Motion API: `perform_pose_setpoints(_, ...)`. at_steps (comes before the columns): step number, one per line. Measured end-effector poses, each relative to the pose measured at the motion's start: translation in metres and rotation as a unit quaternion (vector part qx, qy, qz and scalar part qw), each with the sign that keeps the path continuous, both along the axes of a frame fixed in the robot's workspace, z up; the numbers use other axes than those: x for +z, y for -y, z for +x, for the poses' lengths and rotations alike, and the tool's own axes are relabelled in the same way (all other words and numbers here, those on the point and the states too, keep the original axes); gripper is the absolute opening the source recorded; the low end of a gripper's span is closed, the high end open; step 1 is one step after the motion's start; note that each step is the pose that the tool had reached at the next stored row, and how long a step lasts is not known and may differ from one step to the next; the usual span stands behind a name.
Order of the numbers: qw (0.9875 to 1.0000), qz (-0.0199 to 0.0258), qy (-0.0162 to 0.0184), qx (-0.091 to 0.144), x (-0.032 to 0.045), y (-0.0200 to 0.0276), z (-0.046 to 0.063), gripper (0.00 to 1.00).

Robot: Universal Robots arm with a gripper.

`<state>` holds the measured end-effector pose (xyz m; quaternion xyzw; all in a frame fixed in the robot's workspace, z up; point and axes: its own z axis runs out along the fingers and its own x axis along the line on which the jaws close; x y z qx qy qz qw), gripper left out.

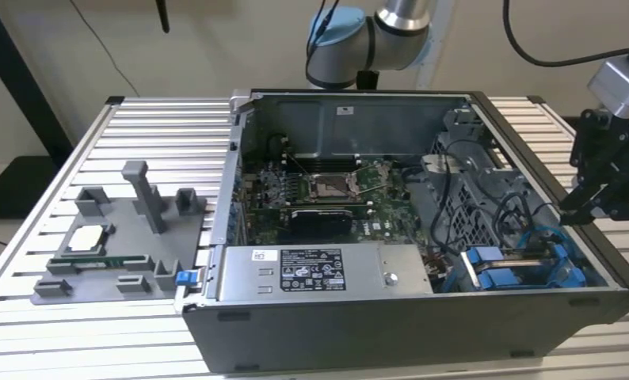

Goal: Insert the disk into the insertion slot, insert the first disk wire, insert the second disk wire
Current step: 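Insert the second disk wire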

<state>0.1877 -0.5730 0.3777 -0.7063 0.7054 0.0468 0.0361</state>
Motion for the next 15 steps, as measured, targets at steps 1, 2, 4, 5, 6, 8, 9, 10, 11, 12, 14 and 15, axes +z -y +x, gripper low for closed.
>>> perform_pose_setpoints(1,1.0,0.0001,0.0,0.0,-0.0003,0.0,0.0004,1.0)
perform_pose_setpoints(2,1.0,0.0002,0.0,0.0,-0.0006,-0.0001,0.0007,1.0)
perform_pose_setpoints(4,1.0,0.0004,0.0,0.0,-0.0013,-0.0002,0.0013,1.0)
perform_pose_setpoints(5,1.0,0.0005,0.0,0.0,-0.0016,-0.0003,0.0016,1.0)
perform_pose_setpoints(6,1.0,0.0006,0.0,0.0,-0.0019,-0.0003,0.0017,1.0)
perform_pose_setpoints(8,1.0,0.0007,0.0,0.0,-0.0026,-0.0004,0.002,1.0)
perform_pose_setpoints(9,1.0,0.0008,0.0,0.0,-0.003,-0.0004,0.0021,1.0)
perform_pose_setpoints(10,1.0,0.0009,0.0,0.0,-0.0033,-0.0004,0.0023,1.0)
perform_pose_setpoints(11,1.0,0.001,0.0,0.0,-0.0038,-0.0004,0.0023,1.0)
perform_pose_setpoints(12,1.0,0.0011,0.0,0.0,-0.0041,-0.0004,0.0023,1.0)
perform_pose_setpoints(14,1.0,0.0012,0.0,0.0,-0.0048,-0.0004,0.0024,1.0)
perform_pose_setpoints(15,1.0,0.0013,0.0,0.0,-0.0052,-0.0004,0.0025,1.0)
